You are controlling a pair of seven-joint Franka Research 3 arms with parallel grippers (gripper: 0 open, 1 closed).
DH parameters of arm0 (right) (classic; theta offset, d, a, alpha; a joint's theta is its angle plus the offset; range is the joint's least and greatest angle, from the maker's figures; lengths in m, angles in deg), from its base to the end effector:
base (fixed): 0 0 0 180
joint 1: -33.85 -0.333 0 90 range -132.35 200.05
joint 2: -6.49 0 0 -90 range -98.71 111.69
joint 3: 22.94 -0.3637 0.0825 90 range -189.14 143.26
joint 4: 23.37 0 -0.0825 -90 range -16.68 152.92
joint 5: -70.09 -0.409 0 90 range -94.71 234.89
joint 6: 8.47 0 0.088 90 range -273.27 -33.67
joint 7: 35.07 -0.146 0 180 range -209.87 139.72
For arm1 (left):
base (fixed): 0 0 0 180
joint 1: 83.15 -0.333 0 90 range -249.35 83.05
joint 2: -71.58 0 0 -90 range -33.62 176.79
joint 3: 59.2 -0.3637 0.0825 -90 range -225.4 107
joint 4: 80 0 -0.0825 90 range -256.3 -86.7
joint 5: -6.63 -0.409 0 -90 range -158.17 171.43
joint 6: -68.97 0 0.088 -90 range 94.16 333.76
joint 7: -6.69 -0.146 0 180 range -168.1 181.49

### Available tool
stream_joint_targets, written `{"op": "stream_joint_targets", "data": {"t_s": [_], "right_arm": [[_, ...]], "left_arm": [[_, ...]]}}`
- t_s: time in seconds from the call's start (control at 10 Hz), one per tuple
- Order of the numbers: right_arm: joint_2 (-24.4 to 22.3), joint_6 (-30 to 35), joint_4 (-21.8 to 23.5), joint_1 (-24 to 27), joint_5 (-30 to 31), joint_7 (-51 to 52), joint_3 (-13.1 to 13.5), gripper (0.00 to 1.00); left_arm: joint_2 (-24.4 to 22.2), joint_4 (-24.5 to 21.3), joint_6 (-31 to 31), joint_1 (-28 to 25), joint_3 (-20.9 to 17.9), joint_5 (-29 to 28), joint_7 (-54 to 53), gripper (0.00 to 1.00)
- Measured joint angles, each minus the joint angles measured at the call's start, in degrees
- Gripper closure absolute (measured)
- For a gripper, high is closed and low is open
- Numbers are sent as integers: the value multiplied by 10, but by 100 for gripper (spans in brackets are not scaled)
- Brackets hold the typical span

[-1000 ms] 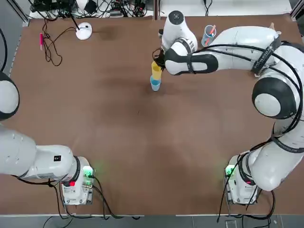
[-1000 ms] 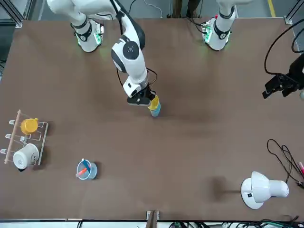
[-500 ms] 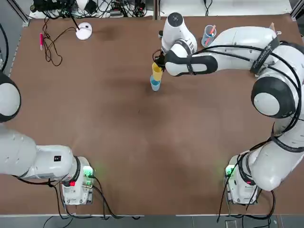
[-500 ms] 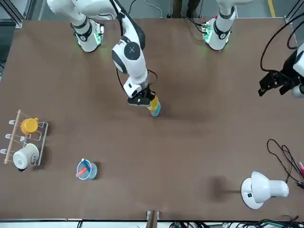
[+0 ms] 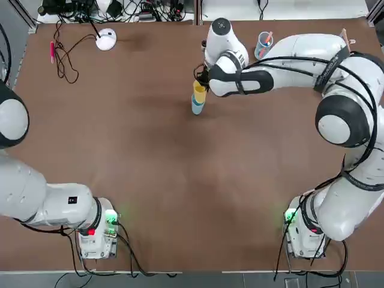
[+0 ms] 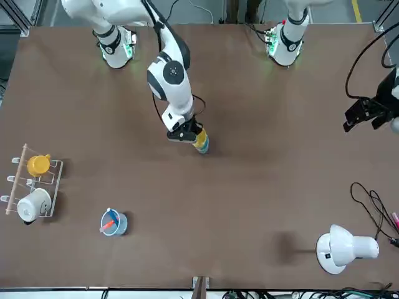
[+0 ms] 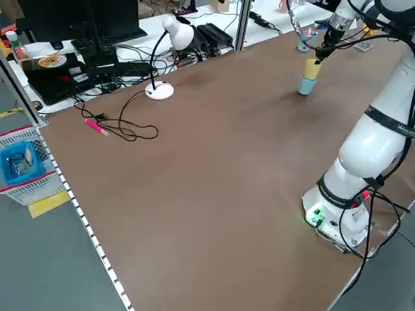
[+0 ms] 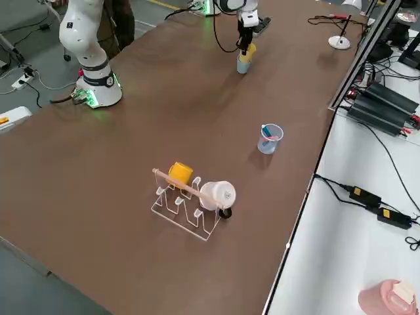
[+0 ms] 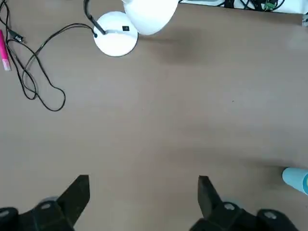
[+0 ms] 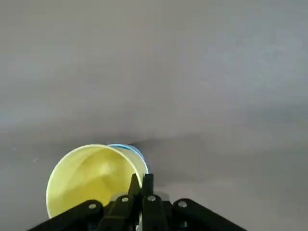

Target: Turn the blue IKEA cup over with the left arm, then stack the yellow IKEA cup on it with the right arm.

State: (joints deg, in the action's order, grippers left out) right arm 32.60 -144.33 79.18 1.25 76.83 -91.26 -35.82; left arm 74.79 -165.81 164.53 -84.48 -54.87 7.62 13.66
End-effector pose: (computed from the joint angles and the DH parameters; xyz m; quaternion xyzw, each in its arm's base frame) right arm 0.5111 0.4945 0.3054 -0.9952 0.0683 -0.0405 0.0568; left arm 0.6134 -0.0331 0.6461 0.9977 0.0351 0.0560 0.0157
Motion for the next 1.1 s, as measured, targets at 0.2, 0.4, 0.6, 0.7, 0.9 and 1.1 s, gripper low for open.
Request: {"op": "stream_joint_targets", "data": {"t_s": [0.2,0.4,0.6,0.7,0.9,1.1], "right_arm": [[0,0,-1,0,0,-16,-7,95],[0,0,-2,1,1,-23,-11,75],[0,0,-3,1,1,-27,-13,58],[0,0,-3,1,2,-28,-13,42],[0,0,-5,10,3,-29,-14,13],[-3,5,-12,70,9,32,-33,2]], "left_arm": [[0,2,0,-1,0,0,0,1],[0,2,0,-1,0,0,0,1],[0,2,0,-2,-1,0,0,1],[0,2,0,-3,-2,0,0,1],[0,2,0,-2,-2,0,0,1],[0,3,0,-2,-1,0,0,1]]}}
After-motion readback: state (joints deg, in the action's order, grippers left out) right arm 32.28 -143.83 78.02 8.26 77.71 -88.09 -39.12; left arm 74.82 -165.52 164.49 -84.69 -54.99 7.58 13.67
